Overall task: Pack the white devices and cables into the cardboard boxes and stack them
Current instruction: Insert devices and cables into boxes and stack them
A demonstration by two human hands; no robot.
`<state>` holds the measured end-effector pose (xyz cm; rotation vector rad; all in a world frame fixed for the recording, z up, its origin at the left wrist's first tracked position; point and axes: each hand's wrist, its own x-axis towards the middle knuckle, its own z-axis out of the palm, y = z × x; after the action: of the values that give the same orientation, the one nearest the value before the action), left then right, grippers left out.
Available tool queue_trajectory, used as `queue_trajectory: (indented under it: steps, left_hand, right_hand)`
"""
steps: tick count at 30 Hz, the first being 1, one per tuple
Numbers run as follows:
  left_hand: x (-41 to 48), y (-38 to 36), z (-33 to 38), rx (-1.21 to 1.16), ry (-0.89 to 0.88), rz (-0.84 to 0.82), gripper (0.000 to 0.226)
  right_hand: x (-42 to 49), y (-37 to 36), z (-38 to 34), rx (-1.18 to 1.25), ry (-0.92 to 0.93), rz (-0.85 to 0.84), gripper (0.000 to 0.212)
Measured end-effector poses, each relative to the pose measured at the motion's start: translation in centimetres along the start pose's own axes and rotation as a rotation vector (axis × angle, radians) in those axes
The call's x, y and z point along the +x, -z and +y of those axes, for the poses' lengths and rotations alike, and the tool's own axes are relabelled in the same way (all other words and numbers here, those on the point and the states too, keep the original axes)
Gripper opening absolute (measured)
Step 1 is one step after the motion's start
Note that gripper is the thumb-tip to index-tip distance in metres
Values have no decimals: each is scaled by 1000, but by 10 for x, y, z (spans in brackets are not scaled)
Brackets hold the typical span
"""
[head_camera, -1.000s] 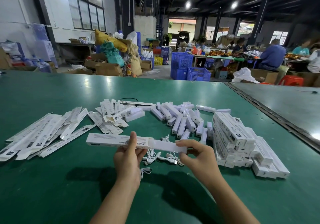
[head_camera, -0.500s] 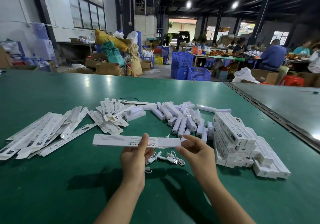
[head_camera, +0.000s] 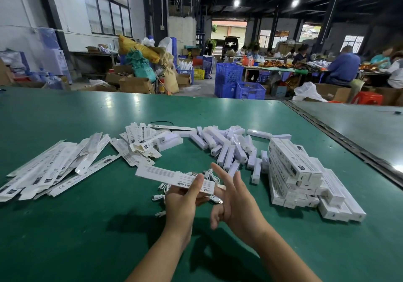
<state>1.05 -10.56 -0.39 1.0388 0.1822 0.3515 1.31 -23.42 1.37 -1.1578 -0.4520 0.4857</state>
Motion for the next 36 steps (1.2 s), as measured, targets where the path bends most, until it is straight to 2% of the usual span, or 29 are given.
queue_trajectory:
  steps: [2, 4, 6, 7, 8, 9, 12, 16, 19, 23, 26, 32, 36]
  left_hand:
    - [1, -2, 1, -7, 1, 37, 42]
    - [5, -1, 2, -30, -3, 102, 32]
    - [11, 3, 4, -39, -9, 167, 19]
    - [14, 5, 5, -41, -15, 194, 17]
    - [15, 8, 6, -42, -21, 214, 18]
    - [17, 9, 7, -45, -26, 226, 19]
    - [19, 11, 7, -48, -31, 235, 19]
    - [19, 10, 3, -31, -23, 226, 18]
    - [19, 10, 2, -24, -22, 221, 16]
    - [19, 10, 4, -31, -14, 235, 18]
    - [19, 11, 5, -42, -8, 235, 20]
    - [18, 11, 7, -35, 6, 232, 22]
    - [17, 10, 8, -28, 14, 227, 23]
  right_hand:
    - [1, 2, 0, 38, 23, 65, 66]
    - [3, 6, 6, -134, 135, 331, 50]
    - [7, 16, 13, -703, 234, 624, 19]
    - [9, 21, 16, -1027, 221, 656, 12]
    - [10, 27, 21, -1277, 151, 600, 19]
    - [11, 30, 25, -1426, 76, 510, 29]
    - [18, 31, 31, -1584, 8, 375, 43]
    - [24, 28, 29, -1658, 60, 348, 25]
    - [19, 28, 26, -1636, 176, 324, 18]
    - [11, 26, 18, -1410, 225, 91, 12]
    - [8, 24, 17, -1385, 232, -26, 12]
    - [10, 18, 26, -1407, 128, 207, 36]
    - [14, 5, 38, -1450, 148, 316, 42]
